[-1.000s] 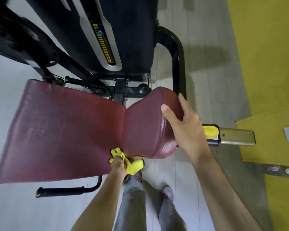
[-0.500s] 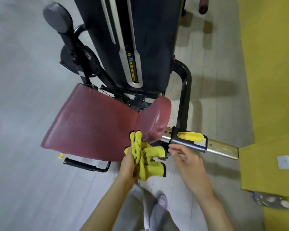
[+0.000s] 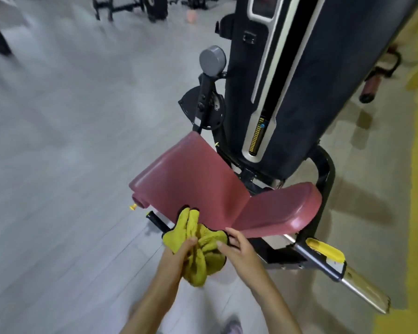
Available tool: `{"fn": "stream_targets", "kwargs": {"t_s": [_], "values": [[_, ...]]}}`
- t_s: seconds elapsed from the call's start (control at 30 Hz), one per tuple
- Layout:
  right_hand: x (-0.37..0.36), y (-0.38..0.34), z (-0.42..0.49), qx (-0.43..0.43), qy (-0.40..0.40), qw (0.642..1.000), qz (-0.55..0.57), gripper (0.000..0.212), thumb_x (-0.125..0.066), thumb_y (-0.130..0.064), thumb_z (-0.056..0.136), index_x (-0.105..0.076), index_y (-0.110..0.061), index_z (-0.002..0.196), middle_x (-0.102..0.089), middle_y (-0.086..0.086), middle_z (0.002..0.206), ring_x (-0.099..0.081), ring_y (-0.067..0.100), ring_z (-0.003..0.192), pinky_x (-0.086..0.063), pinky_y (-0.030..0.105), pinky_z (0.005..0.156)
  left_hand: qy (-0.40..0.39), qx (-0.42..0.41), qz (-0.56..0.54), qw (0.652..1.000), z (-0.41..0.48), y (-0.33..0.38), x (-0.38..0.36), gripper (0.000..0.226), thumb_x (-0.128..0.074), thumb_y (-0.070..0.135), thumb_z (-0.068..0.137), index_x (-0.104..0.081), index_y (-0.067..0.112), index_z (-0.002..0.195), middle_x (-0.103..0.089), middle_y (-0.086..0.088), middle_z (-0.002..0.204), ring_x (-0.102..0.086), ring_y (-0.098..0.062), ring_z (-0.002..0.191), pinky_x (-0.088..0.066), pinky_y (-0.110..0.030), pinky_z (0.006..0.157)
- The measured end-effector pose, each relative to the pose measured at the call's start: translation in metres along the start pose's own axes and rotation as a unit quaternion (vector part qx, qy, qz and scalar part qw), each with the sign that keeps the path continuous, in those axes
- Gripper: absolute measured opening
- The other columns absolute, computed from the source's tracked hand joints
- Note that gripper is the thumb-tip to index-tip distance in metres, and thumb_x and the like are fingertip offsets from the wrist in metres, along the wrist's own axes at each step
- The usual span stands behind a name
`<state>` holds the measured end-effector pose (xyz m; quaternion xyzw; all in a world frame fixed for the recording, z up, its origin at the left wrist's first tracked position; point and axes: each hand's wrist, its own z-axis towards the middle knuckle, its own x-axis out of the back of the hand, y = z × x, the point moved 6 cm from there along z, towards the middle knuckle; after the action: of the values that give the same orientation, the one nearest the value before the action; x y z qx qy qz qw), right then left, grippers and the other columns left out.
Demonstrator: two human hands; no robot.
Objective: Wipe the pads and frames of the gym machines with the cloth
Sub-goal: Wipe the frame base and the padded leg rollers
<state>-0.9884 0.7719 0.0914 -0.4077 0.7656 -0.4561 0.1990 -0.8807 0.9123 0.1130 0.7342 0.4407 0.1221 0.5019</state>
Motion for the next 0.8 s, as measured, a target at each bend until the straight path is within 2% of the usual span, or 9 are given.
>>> {"fn": "stream_targets", "kwargs": {"t_s": [0.07, 0.13, 0.2, 0.33, 0.4, 0.53, 0.63, 0.73, 0.8], "values": [[-0.046, -0.004, 0.004, -0.039, -0.024, 0.998, 0.046, 0.048, -0.073, -0.031, 0.094, -0.055, -0.027, 0.138, -0.071, -0.011, 0.125, -0.068, 0.004, 0.111, -0.054, 0.019, 0.083, 0.025, 0.006, -0.03, 0.999, -0.005, 0.014, 0.039, 0.039, -0.063, 0.024, 0.095, -0.062, 0.021, 0.134, -0.073, -0.012, 0.123, -0.07, -0.033, 0.114, -0.049, -0.055, 0.106], [-0.093, -0.009, 0.006, -0.058, -0.06, 0.993, 0.088, 0.044, -0.071, -0.039, 0.093, -0.062, -0.026, 0.134, -0.075, -0.005, 0.122, -0.071, 0.015, 0.112, -0.056, 0.037, 0.097, 0.04, 0.026, -0.048, 0.998, -0.007, 0.031, 0.08, 0.034, -0.06, 0.023, 0.097, -0.066, 0.014, 0.129, -0.075, -0.013, 0.117, -0.072, -0.032, 0.109, -0.051, -0.051, 0.104], [-0.141, -0.016, 0.006, -0.058, -0.099, 0.986, 0.121, 0.039, -0.067, -0.038, 0.096, -0.067, -0.021, 0.131, -0.074, 0.004, 0.125, -0.07, 0.024, 0.116, -0.053, 0.045, 0.104, 0.058, 0.047, -0.053, 0.996, -0.008, 0.047, 0.124, 0.029, -0.054, 0.024, 0.1, -0.069, 0.013, 0.122, -0.077, -0.013, 0.111, -0.074, -0.03, 0.104, -0.054, -0.046, 0.098], [-0.217, -0.033, 0.019, -0.025, -0.097, 0.981, 0.166, 0.049, -0.081, -0.022, 0.086, -0.067, 0.001, 0.127, -0.072, 0.022, 0.122, -0.07, 0.035, 0.113, -0.058, 0.038, 0.09, 0.06, 0.062, -0.079, 0.993, -0.007, 0.082, 0.203, 0.029, -0.053, 0.03, 0.1, -0.07, 0.015, 0.118, -0.078, -0.011, 0.108, -0.074, -0.028, 0.102, -0.055, -0.043, 0.093], [-0.249, -0.041, 0.028, -0.004, -0.097, 0.983, 0.158, 0.054, -0.082, -0.017, 0.082, -0.065, 0.006, 0.127, -0.07, 0.026, 0.123, -0.069, 0.04, 0.115, -0.059, 0.038, 0.087, 0.064, 0.063, -0.088, 0.992, -0.008, 0.093, 0.24, 0.029, -0.053, 0.031, 0.1, -0.071, 0.017, 0.117, -0.078, -0.009, 0.108, -0.075, -0.025, 0.101, -0.054, -0.041, 0.091], [-0.3, -0.067, 0.043, 0.043, -0.073, 0.989, 0.117, 0.039, -0.076, -0.003, 0.088, -0.066, 0.001, 0.125, -0.073, 0.021, 0.118, -0.071, 0.038, 0.11, -0.059, 0.04, 0.087, 0.1, 0.049, -0.149, 0.983, -0.01, 0.111, 0.302, 0.028, -0.053, 0.024, 0.1, -0.071, 0.009, 0.117, -0.076, -0.015, 0.113, -0.074, -0.029, 0.104, -0.053, -0.046, 0.096], [-0.328, -0.082, 0.058, 0.062, -0.039, 0.994, 0.076, 0.035, -0.075, 0.001, 0.088, -0.069, -0.005, 0.121, -0.076, 0.015, 0.112, -0.074, 0.031, 0.104, -0.06, 0.036, 0.082, 0.155, 0.032, -0.204, 0.966, 0.0, 0.119, 0.347, 0.023, -0.056, 0.015, 0.098, -0.071, 0.006, 0.112, -0.075, -0.019, 0.113, -0.074, -0.029, 0.098, -0.054, -0.047, 0.094], [-0.353, -0.095, 0.081, 0.067, -0.025, 0.996, 0.05, 0.027, -0.075, 0.003, 0.088, -0.07, -0.004, 0.113, -0.077, 0.014, 0.104, -0.074, 0.031, 0.098, -0.059, 0.031, 0.075, 0.2, 0.01, -0.232, 0.952, 0.014, 0.128, 0.383, 0.018, -0.057, 0.012, 0.097, -0.072, 0.006, 0.106, -0.073, -0.022, 0.116, -0.071, -0.031, 0.099, -0.05, -0.051, 0.099], [-0.371, -0.104, 0.101, 0.065, -0.017, 0.997, 0.045, 0.026, -0.076, 0.003, 0.087, -0.07, -0.004, 0.111, -0.077, 0.014, 0.101, -0.075, 0.029, 0.093, -0.059, 0.031, 0.072, 0.227, -0.006, -0.243, 0.943, 0.026, 0.137, 0.406, 0.016, -0.057, 0.009, 0.097, -0.073, 0.008, 0.098, -0.071, -0.026, 0.116, -0.069, -0.031, 0.099, -0.049, -0.05, 0.098]]}}
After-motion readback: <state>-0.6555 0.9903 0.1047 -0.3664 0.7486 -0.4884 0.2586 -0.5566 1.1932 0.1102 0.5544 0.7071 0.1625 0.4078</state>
